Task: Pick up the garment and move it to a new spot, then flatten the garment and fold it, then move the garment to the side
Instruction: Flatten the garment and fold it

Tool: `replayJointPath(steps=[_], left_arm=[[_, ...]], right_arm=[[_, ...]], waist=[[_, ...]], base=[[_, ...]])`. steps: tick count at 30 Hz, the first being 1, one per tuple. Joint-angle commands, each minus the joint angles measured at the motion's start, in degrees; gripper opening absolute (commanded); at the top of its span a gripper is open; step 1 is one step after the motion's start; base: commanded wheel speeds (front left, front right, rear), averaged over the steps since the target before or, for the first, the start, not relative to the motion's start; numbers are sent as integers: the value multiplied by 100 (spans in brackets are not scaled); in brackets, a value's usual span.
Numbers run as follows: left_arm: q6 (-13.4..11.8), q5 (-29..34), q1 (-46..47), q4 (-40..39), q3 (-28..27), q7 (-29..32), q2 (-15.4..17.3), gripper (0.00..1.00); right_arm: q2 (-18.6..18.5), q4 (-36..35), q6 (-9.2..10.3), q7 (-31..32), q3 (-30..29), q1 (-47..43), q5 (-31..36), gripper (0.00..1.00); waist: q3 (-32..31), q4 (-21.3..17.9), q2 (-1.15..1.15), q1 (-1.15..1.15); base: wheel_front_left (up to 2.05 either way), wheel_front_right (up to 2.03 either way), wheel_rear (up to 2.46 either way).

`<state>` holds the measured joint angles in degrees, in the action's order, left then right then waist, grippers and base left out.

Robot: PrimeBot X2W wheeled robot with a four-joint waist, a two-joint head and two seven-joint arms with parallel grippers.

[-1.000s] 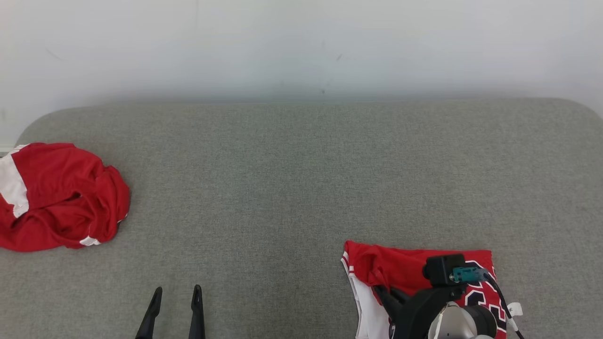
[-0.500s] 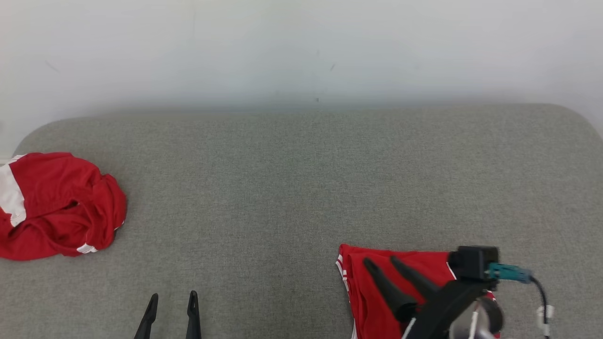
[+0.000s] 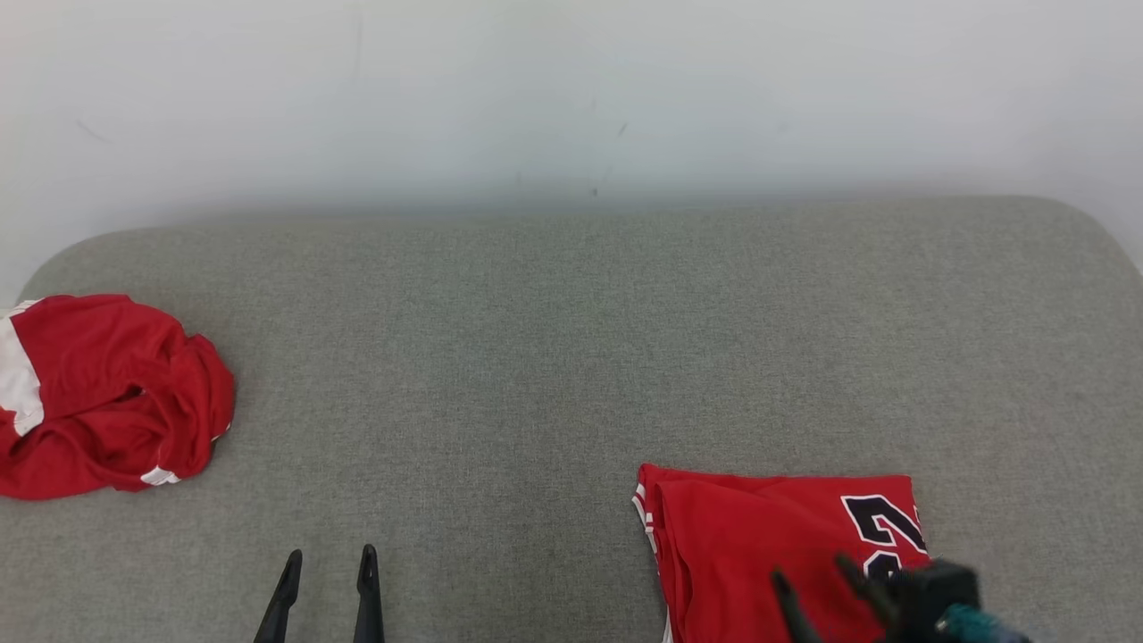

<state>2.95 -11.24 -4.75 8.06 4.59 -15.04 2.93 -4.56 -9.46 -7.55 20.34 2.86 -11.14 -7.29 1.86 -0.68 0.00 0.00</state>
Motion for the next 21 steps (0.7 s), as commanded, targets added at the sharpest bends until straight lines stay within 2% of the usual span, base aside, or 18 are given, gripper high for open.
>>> replayJointPath(steps=[1, 7, 13, 21], left_arm=[[-23, -70, 19, 0, -17, -18, -7, 100], [-10, -71, 55, -5, -59, -18, -7, 100], [0, -78, 99, 0, -1, -18, -7, 100], [2, -52, 139, 7, -14, -18, -6, 100]], right_arm=[[-42, -16, 8, -44, 159, -91, 75, 100], [-23, 93, 9, -250, 787, -172, 385, 100], [4, 509, 9, -232, 1201, 54, 658, 100], [41, 892, 9, -40, 1309, 213, 903, 100]], waist=[[-2, 0, 0, 0], [49, -5, 0, 0], [130, 76, 0, 0], [217, 203, 0, 0]], base=[[0, 0, 0], [0, 0, 0], [0, 0, 0], [0, 0, 0]])
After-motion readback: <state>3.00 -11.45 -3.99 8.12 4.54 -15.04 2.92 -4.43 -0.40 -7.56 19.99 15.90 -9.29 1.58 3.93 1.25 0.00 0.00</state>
